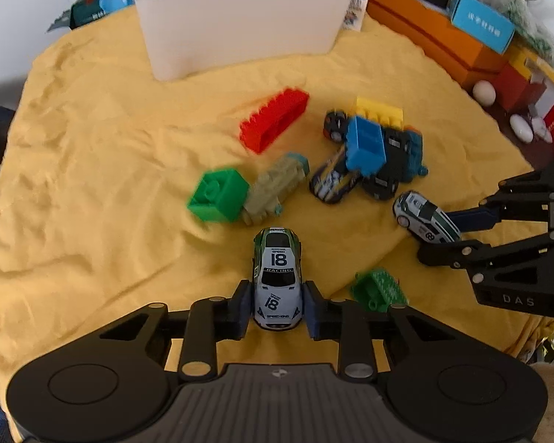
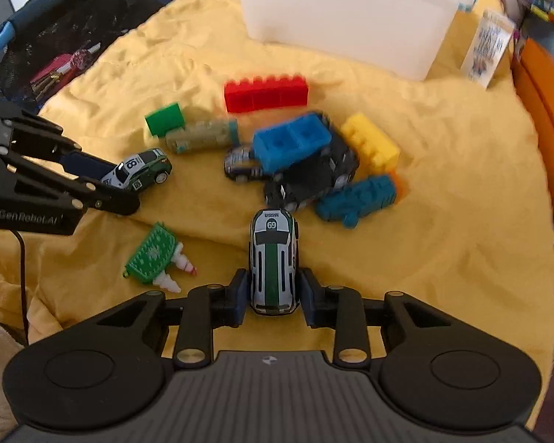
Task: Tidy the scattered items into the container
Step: 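Lift both white cars and carry them over the white bin, then open both grippers to drop the cars into the bin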
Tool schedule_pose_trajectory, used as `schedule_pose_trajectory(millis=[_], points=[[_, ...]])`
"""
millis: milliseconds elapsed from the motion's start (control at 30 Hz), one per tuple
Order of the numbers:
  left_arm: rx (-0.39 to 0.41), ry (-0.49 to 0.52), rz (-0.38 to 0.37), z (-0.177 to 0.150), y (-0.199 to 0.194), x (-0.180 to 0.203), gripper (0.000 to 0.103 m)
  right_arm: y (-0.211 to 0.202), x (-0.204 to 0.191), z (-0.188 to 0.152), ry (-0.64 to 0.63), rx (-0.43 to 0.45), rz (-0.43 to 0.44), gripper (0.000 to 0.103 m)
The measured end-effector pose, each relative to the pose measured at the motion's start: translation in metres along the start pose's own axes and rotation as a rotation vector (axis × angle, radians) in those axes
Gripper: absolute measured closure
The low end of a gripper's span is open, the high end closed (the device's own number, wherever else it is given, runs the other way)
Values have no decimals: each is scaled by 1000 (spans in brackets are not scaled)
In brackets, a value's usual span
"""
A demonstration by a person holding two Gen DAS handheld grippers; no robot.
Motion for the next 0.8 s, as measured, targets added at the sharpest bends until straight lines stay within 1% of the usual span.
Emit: schedule_pose_trajectory(millis=[100,200,300,367,500,567,633,767,800], points=[[66,6,-7,17,-26,-3,71,-20,8,15,-4,58,-11,71],[156,17,14,45,-55,-7,71,-40,22,41,7,130,-26,71],[248,23,32,80,-79,-16,71,-60,38,75,-13,227,-78,71],[300,28,60,105,-90,-22,71,-72,46,100,-38,287,-114,71],[369,36,109,154,-103,-31,71,-86,59,145,-76,369,-173,71],[387,39,131,174,-104,-33,71,-87,64,166,-76,385,-184,71],[392,36,144,194,-102,-38,71,-86,66,183,-80,387,-176,70],[355,16,181,237,-82,-51,71,-70,73,214,-75,369,-178,70],[334,6,185,247,-74,-54,71,-65,77,221,-55,367,-159,70]])
Point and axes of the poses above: each gripper's, at about its wrist camera, not at the fingertips, and y roughly the way its jaws point, x to its right, z to its top, the point moved 1 cm from there along y, roughly the way its jaws point, and after that the axes turned 8 degrees about -x, right-handed, at the moved point
